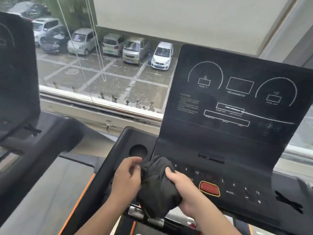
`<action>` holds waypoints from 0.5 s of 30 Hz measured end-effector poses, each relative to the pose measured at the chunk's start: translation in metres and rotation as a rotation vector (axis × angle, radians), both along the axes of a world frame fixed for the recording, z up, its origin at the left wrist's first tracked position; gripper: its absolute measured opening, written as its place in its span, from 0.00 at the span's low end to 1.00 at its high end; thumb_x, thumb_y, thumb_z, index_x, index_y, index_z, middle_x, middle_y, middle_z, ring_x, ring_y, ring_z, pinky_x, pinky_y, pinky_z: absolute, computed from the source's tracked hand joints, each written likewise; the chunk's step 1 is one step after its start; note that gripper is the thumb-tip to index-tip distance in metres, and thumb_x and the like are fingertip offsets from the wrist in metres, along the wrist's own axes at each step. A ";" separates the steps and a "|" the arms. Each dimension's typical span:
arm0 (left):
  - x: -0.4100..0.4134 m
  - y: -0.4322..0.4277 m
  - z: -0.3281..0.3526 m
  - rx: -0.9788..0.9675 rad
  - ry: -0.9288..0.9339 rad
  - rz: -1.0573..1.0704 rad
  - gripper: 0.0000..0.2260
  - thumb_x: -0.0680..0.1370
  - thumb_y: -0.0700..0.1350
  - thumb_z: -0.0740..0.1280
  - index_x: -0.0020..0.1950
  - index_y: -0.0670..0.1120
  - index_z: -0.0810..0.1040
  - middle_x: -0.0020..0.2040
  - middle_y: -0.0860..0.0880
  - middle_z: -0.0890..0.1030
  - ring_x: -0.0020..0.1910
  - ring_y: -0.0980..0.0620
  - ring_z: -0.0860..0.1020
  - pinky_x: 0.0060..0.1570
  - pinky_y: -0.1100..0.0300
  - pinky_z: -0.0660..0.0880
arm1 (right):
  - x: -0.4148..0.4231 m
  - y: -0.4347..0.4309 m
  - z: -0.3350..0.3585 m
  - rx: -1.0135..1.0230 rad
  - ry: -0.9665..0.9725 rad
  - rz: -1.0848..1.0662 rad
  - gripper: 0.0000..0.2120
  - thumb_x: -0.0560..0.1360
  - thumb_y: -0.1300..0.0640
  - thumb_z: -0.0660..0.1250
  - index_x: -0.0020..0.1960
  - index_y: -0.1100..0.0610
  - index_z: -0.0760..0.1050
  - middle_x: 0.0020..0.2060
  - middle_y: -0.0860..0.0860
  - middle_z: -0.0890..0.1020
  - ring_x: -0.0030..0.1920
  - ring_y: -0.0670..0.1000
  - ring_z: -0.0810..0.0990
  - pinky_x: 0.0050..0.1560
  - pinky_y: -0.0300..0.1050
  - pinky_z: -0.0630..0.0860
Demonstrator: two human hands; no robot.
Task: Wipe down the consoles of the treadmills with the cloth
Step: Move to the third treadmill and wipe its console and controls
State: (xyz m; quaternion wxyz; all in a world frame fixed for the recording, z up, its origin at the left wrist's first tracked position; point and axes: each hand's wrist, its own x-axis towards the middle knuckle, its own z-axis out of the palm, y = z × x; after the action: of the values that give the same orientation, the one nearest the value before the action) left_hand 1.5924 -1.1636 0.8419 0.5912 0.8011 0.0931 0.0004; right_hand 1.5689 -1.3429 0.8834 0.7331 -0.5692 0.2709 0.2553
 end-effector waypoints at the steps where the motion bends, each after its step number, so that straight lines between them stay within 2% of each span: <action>1: -0.011 0.001 0.001 -0.007 0.006 0.052 0.11 0.82 0.38 0.67 0.54 0.56 0.82 0.47 0.58 0.83 0.46 0.58 0.81 0.49 0.60 0.80 | -0.005 0.000 0.005 0.130 0.033 -0.031 0.18 0.85 0.49 0.63 0.62 0.60 0.82 0.55 0.57 0.88 0.56 0.57 0.87 0.61 0.55 0.80; 4: -0.052 0.004 0.007 -0.043 0.037 0.193 0.07 0.82 0.45 0.68 0.56 0.56 0.82 0.50 0.57 0.84 0.48 0.59 0.82 0.52 0.55 0.80 | -0.018 0.000 0.018 0.400 0.045 -0.017 0.23 0.82 0.44 0.65 0.62 0.62 0.84 0.61 0.61 0.85 0.60 0.61 0.85 0.62 0.59 0.78; 6: -0.083 0.004 0.011 -0.082 0.056 0.315 0.06 0.82 0.47 0.68 0.57 0.55 0.82 0.50 0.55 0.84 0.46 0.59 0.82 0.50 0.53 0.81 | -0.028 0.002 0.018 0.504 0.012 0.047 0.22 0.81 0.48 0.66 0.67 0.63 0.80 0.65 0.63 0.82 0.64 0.62 0.83 0.60 0.60 0.81; 8: -0.115 0.008 0.010 -0.162 0.119 0.435 0.06 0.83 0.49 0.66 0.55 0.52 0.83 0.49 0.52 0.85 0.46 0.59 0.83 0.53 0.56 0.80 | -0.040 0.008 0.013 0.537 0.001 0.124 0.24 0.80 0.54 0.70 0.72 0.63 0.75 0.67 0.64 0.80 0.67 0.64 0.80 0.63 0.62 0.80; 10: -0.145 0.010 0.014 -0.419 0.263 0.451 0.15 0.84 0.54 0.62 0.55 0.48 0.85 0.52 0.51 0.87 0.51 0.55 0.85 0.58 0.52 0.80 | -0.054 0.016 0.003 0.525 0.009 0.214 0.25 0.77 0.57 0.72 0.72 0.64 0.74 0.67 0.64 0.80 0.67 0.64 0.80 0.67 0.64 0.77; 12: -0.177 0.013 0.019 -0.750 0.355 0.401 0.21 0.85 0.58 0.57 0.60 0.47 0.85 0.59 0.48 0.87 0.58 0.51 0.85 0.60 0.49 0.79 | -0.070 0.032 -0.001 0.517 0.023 0.308 0.24 0.77 0.58 0.71 0.71 0.65 0.76 0.66 0.64 0.81 0.67 0.65 0.80 0.71 0.67 0.72; 15: -0.222 0.023 0.020 -1.008 0.365 0.428 0.25 0.85 0.61 0.54 0.67 0.47 0.83 0.64 0.47 0.84 0.63 0.50 0.82 0.63 0.50 0.77 | -0.102 0.059 -0.006 0.440 0.050 0.420 0.19 0.77 0.58 0.67 0.66 0.65 0.80 0.62 0.63 0.84 0.62 0.63 0.83 0.72 0.67 0.71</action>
State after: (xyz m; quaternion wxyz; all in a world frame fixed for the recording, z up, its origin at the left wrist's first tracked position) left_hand 1.3704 -1.1406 0.8623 0.8610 0.3710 0.3422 -0.0626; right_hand 1.4667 -1.2843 0.8775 0.7632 -0.4338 0.1034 0.4677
